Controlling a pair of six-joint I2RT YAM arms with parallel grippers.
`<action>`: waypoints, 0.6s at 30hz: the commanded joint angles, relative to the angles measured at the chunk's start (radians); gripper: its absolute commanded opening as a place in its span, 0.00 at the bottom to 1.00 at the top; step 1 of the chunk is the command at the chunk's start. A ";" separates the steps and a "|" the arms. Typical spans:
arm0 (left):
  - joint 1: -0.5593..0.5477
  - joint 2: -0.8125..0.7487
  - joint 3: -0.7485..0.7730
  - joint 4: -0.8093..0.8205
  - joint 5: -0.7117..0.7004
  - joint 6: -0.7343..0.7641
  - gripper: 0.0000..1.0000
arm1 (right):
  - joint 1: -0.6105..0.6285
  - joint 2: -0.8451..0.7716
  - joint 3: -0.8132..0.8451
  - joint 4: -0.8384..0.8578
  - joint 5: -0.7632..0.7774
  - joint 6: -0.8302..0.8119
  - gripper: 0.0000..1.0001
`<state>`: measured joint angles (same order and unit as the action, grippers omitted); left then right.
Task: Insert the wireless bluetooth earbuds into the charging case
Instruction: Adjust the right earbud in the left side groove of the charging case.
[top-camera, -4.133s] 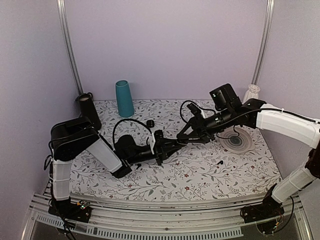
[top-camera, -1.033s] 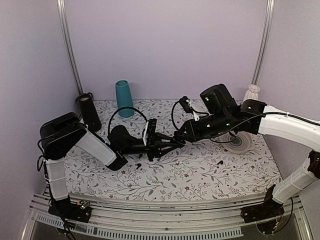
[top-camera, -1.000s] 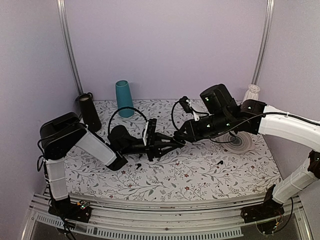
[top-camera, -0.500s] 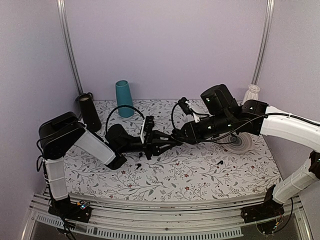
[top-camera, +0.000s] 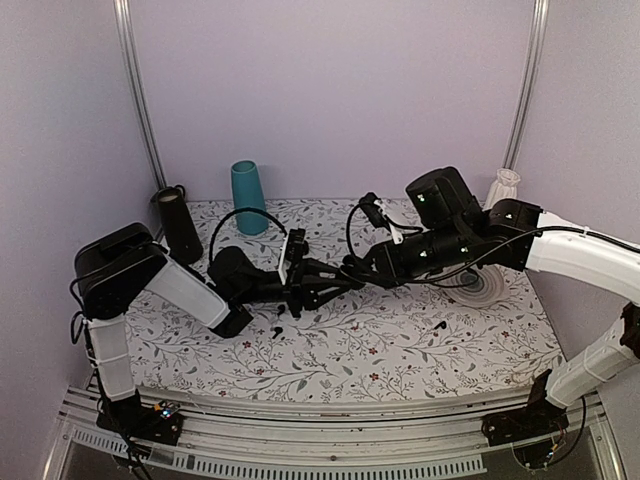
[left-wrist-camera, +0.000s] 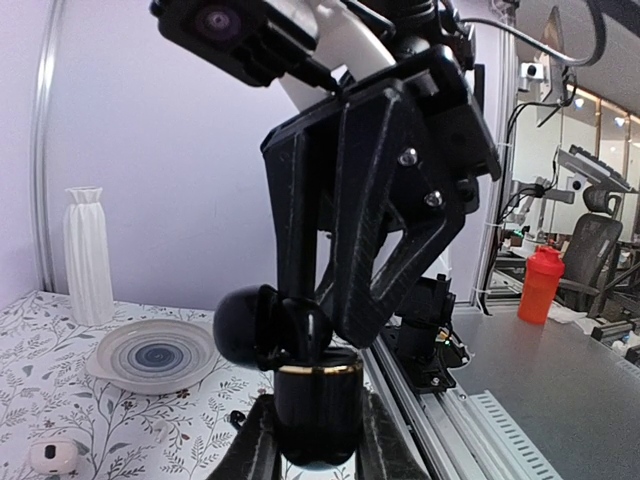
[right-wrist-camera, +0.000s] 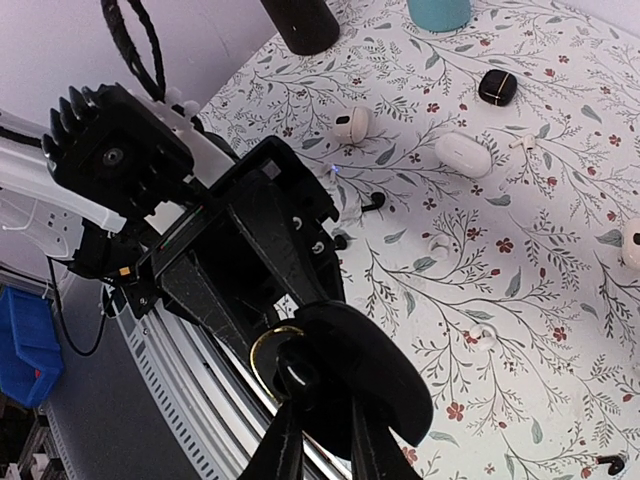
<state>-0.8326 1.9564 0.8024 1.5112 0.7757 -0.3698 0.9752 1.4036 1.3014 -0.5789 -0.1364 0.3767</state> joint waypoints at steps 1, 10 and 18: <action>0.005 -0.036 -0.003 0.076 -0.008 0.016 0.00 | 0.004 -0.028 -0.018 0.024 -0.022 0.000 0.22; 0.004 -0.053 -0.010 0.035 -0.045 0.056 0.00 | 0.002 -0.048 -0.021 0.070 -0.056 0.047 0.33; 0.002 -0.065 -0.023 0.022 -0.064 0.079 0.00 | -0.043 -0.053 -0.049 0.143 -0.122 0.136 0.36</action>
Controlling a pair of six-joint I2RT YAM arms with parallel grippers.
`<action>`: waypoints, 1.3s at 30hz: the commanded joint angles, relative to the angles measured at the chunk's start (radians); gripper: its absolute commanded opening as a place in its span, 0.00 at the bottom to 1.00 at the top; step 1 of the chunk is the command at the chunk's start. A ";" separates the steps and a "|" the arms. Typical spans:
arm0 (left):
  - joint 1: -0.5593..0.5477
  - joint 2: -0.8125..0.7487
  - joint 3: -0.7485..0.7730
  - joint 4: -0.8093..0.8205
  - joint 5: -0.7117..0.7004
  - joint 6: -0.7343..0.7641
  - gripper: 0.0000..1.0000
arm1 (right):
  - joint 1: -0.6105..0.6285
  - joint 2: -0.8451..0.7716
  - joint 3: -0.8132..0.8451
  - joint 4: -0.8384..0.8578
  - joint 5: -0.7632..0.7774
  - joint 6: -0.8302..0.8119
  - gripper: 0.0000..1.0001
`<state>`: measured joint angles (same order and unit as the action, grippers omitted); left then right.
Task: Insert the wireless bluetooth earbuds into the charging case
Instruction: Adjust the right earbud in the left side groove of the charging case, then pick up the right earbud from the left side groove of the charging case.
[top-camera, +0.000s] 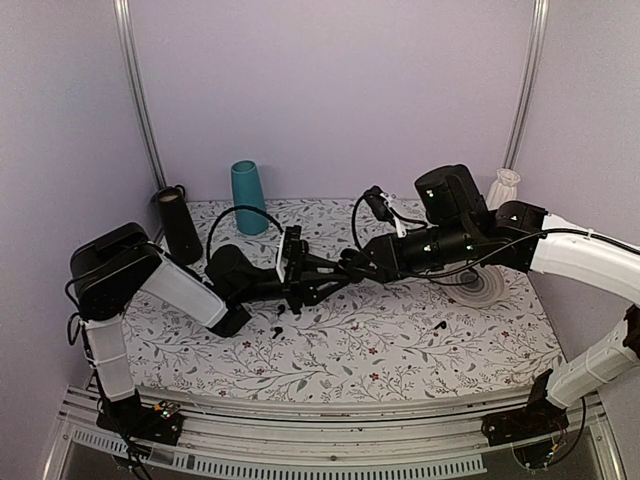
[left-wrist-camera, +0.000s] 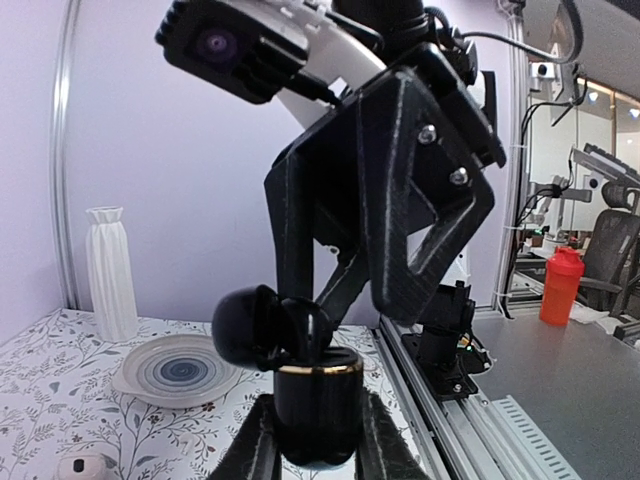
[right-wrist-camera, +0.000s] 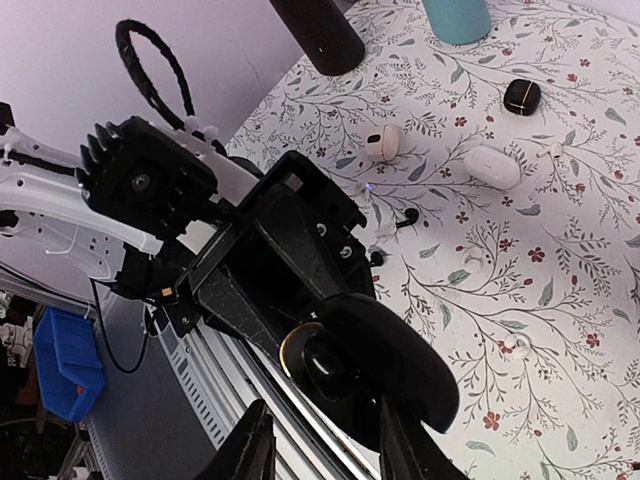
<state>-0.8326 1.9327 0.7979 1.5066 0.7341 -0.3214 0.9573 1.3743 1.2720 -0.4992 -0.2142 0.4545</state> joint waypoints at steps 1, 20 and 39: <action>0.001 -0.045 -0.020 0.020 -0.029 0.039 0.00 | -0.030 -0.023 -0.022 0.070 -0.049 0.064 0.36; -0.012 -0.073 -0.036 -0.055 -0.090 0.170 0.00 | -0.092 -0.054 -0.051 0.129 -0.145 0.114 0.34; 0.056 -0.177 -0.108 0.111 0.119 0.243 0.00 | -0.092 -0.284 -0.358 0.563 -0.152 -0.055 0.42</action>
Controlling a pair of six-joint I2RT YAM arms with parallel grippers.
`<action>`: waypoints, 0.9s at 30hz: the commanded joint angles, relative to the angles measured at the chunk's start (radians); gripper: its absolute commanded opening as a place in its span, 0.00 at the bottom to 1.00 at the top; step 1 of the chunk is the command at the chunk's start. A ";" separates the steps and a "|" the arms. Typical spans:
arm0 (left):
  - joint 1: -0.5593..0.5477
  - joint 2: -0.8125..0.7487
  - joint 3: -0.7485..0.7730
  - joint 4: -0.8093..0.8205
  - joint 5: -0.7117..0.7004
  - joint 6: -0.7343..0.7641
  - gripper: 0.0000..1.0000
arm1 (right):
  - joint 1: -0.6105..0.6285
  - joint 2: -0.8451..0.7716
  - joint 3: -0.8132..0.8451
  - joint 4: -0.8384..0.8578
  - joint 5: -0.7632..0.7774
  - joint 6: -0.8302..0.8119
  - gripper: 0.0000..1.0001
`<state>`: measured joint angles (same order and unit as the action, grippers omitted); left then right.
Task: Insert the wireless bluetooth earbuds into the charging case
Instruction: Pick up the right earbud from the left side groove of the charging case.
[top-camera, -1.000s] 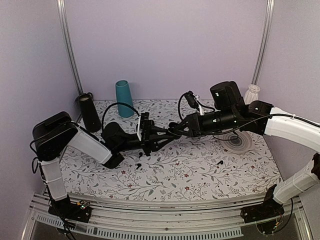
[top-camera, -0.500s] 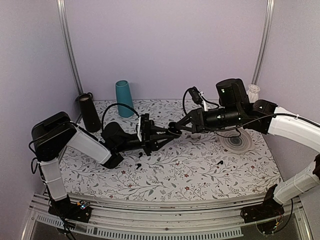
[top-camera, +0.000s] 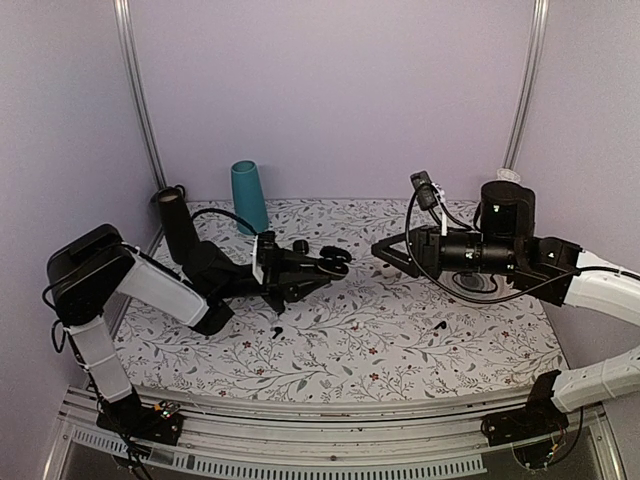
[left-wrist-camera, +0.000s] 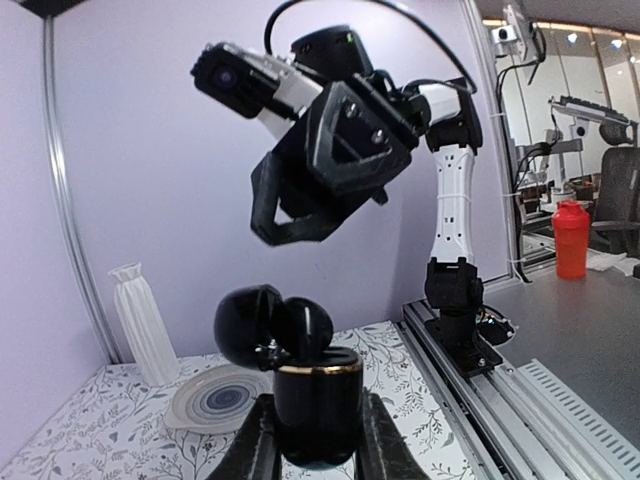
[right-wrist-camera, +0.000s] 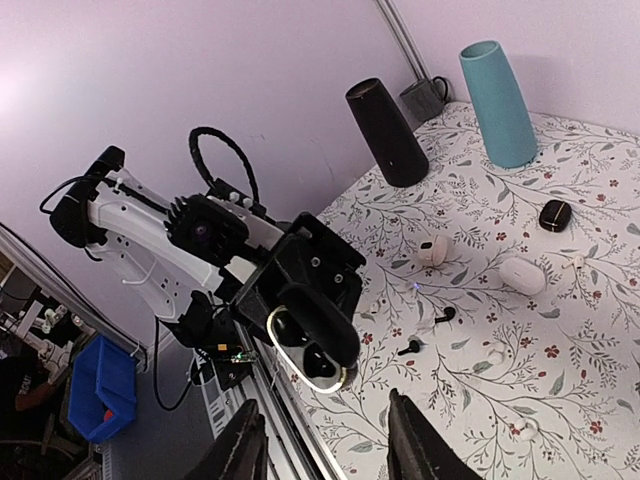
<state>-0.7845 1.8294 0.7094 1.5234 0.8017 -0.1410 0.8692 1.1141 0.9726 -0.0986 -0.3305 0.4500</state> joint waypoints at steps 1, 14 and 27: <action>0.007 -0.084 -0.019 0.076 0.055 0.078 0.00 | -0.005 -0.026 -0.070 0.176 -0.047 -0.054 0.42; -0.006 -0.127 -0.038 -0.015 0.047 0.288 0.00 | -0.005 -0.005 -0.079 0.186 -0.148 -0.108 0.42; -0.021 -0.152 -0.015 -0.186 -0.105 0.438 0.00 | 0.052 0.068 -0.002 0.134 -0.140 -0.120 0.38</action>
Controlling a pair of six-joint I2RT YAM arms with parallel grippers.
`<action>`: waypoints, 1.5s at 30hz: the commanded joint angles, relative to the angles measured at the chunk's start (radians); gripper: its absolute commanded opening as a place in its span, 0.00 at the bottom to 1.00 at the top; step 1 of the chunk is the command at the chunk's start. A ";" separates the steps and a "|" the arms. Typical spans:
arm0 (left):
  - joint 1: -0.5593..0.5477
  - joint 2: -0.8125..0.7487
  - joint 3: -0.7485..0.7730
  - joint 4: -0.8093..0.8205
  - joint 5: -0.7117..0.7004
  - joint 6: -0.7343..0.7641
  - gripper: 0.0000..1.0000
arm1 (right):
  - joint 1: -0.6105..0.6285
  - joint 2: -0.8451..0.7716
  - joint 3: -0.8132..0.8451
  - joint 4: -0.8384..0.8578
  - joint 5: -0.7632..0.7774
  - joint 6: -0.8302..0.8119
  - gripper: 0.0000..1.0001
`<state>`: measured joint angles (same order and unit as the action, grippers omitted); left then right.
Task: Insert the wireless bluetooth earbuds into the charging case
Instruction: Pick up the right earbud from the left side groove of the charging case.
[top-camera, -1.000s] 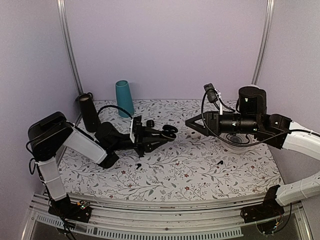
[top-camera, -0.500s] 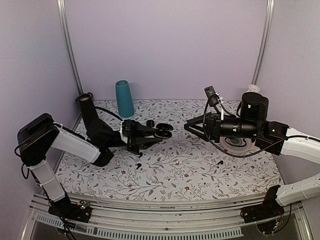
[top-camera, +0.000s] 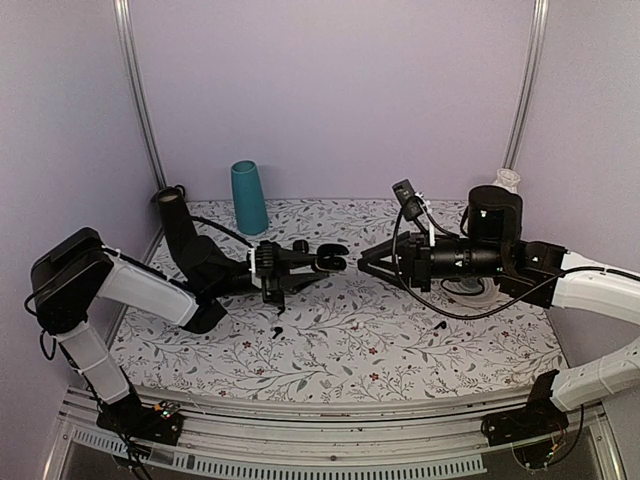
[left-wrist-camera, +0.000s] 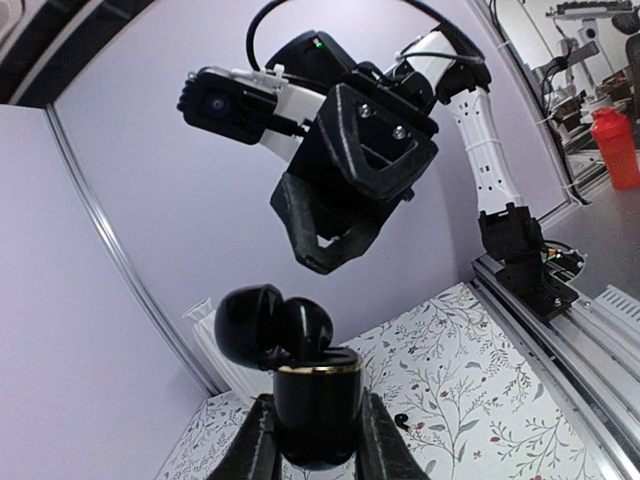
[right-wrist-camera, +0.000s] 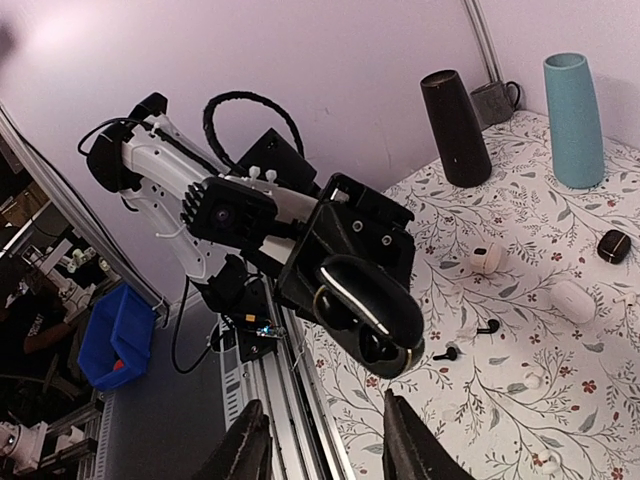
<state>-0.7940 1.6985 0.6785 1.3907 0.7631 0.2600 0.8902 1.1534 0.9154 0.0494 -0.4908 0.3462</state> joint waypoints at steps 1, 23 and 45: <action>-0.014 -0.021 0.016 -0.053 -0.073 0.037 0.00 | 0.033 0.034 0.059 -0.010 0.032 -0.010 0.37; -0.032 -0.019 0.015 -0.101 -0.205 0.028 0.00 | 0.040 0.065 0.114 -0.101 0.185 0.054 0.36; -0.032 -0.016 0.031 -0.123 -0.249 0.029 0.00 | 0.040 0.115 0.166 -0.153 0.212 0.143 0.36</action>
<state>-0.8162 1.6985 0.6888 1.2697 0.5350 0.2874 0.9249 1.2549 1.0554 -0.1074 -0.2962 0.4583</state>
